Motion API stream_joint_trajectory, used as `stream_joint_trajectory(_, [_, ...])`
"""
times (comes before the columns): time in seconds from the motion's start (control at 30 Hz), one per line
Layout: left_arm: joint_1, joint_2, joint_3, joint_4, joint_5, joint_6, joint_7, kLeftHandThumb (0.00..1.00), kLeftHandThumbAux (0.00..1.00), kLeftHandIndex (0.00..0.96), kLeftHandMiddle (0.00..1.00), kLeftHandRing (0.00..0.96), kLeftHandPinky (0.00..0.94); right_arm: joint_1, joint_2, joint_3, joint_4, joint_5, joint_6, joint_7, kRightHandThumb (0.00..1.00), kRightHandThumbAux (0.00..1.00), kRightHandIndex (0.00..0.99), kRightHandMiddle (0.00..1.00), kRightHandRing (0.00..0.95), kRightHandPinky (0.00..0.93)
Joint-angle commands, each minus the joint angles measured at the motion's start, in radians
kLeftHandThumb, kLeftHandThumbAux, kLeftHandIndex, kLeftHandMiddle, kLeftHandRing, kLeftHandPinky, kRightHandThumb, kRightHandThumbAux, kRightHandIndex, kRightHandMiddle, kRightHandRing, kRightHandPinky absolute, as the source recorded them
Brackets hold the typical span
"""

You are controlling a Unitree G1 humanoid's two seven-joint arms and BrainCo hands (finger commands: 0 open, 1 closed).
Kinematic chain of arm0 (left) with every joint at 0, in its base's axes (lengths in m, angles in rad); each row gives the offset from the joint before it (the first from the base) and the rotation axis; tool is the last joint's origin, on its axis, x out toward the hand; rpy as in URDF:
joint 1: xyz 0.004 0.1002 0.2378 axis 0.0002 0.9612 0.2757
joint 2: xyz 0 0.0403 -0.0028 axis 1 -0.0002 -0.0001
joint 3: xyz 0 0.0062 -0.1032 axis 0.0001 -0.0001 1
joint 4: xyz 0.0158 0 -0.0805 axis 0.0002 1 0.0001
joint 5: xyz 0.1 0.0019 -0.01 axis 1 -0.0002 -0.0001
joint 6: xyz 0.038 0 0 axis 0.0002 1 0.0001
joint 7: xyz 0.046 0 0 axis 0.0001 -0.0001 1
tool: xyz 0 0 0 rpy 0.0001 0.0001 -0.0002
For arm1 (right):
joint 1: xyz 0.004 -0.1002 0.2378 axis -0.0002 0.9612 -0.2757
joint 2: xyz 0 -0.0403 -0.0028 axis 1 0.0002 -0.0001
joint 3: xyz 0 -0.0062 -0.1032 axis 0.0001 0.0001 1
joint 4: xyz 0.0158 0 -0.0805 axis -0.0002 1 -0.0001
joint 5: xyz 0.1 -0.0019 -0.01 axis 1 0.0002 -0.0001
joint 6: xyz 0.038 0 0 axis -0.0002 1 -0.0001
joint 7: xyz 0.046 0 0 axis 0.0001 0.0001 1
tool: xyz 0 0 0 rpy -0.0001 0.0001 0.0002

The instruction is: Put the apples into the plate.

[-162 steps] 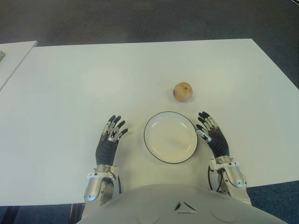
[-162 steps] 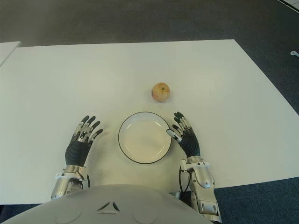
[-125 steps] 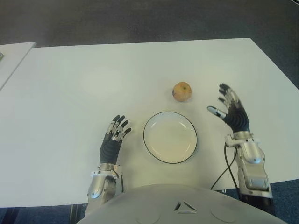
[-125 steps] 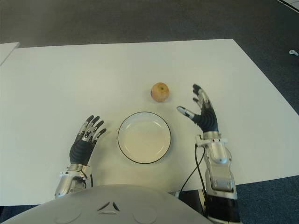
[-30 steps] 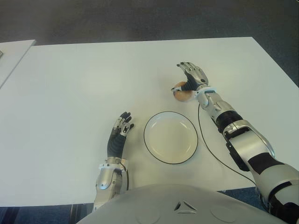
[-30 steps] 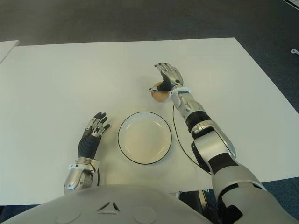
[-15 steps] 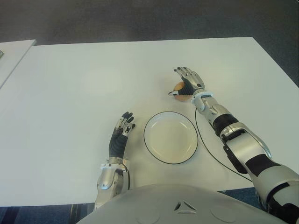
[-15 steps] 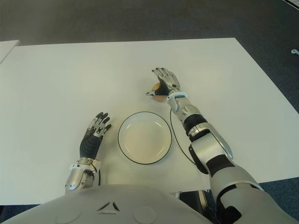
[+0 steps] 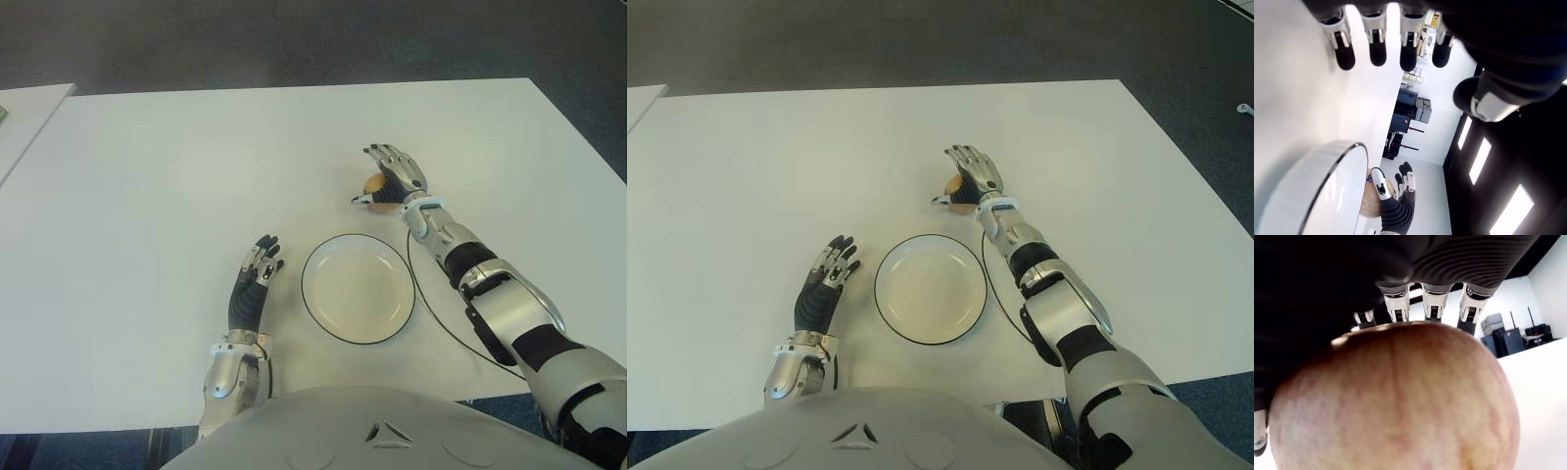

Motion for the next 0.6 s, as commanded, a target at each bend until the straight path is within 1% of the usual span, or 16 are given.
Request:
stream_joint_trajectory(0.03, [0.009,-0.008,-0.001,-0.007,0.0,0.023,0.019,0.219,0.489,0.134,0.109,0.085,0.13,0.048,0.013,0.018,0.042,0.005,-0.001,0.016,0.357,0.556,0.068,0.057,0.031,0.038])
stream_joint_trajectory(0.37, [0.02,-0.007,-0.009,-0.018,0.003,0.012,0.012,0.232,0.525,0.134,0.108,0.089,0.142,0.057,0.014,0.028,0.083,0.018,-0.007,0.009,0.374,0.558,0.07,0.068,0.036,0.03])
stream_joint_trajectory(0.6, [0.031,-0.005,-0.013,-0.03,0.003,0.022,0.014,0.22,0.51,0.121,0.101,0.083,0.131,0.062,0.007,0.029,0.087,0.025,-0.012,0.008,0.38,0.566,0.075,0.079,0.045,0.04])
